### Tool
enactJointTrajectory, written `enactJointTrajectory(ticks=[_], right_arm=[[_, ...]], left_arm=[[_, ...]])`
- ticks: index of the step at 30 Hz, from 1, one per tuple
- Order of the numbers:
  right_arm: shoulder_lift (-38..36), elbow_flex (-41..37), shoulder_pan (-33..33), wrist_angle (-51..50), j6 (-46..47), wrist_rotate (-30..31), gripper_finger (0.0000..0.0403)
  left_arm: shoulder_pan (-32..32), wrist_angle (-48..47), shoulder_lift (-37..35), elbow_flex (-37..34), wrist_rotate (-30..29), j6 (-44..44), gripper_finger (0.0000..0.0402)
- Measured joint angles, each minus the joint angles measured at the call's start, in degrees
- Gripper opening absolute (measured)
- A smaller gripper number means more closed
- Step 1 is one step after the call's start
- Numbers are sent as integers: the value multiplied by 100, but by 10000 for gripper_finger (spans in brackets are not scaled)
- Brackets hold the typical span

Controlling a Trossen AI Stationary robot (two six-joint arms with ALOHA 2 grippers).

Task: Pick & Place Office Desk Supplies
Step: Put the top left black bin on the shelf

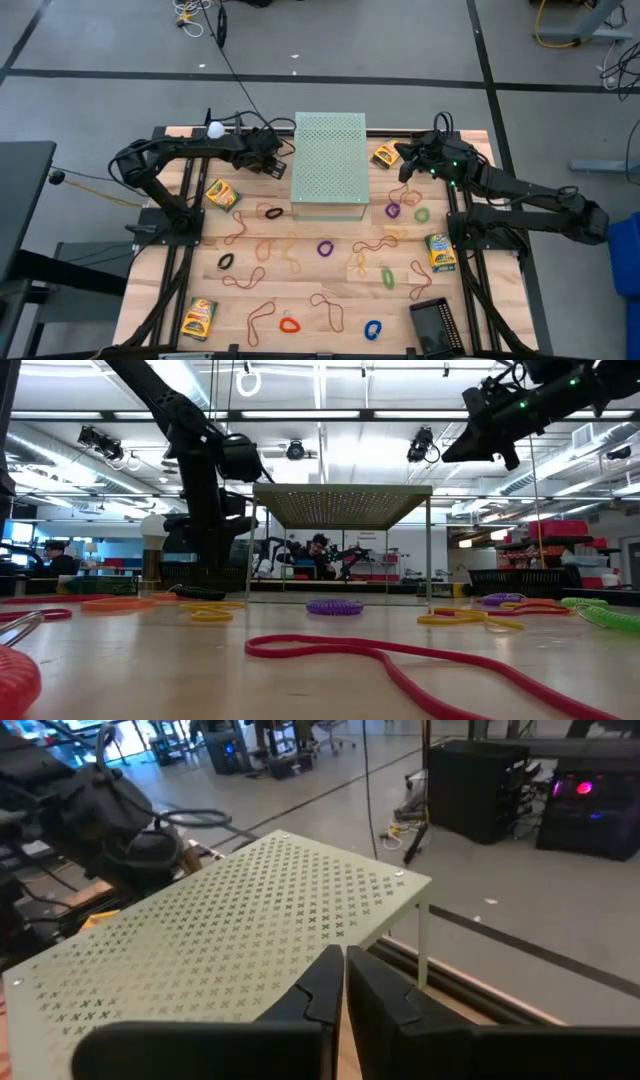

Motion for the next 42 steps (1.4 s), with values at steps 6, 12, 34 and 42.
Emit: enactJointTrajectory(ticks=[6, 12, 34, 42], right_arm=[[-16, 18, 2, -9, -10, 0, 12], [-24, 23, 2, 1, -10, 86, 7], [-20, 23, 4, -1, -117, 116, 7], [-20, 23, 4, -2, -117, 114, 7]], left_arm=[[102, -20, 93, 0, 271, 335, 66], [96, -393, -227, -1, 248, 609, 14], [437, -447, -757, 3075, 1219, 4660, 14], [33, -562, 445, 3522, 1493, 5858, 14]])
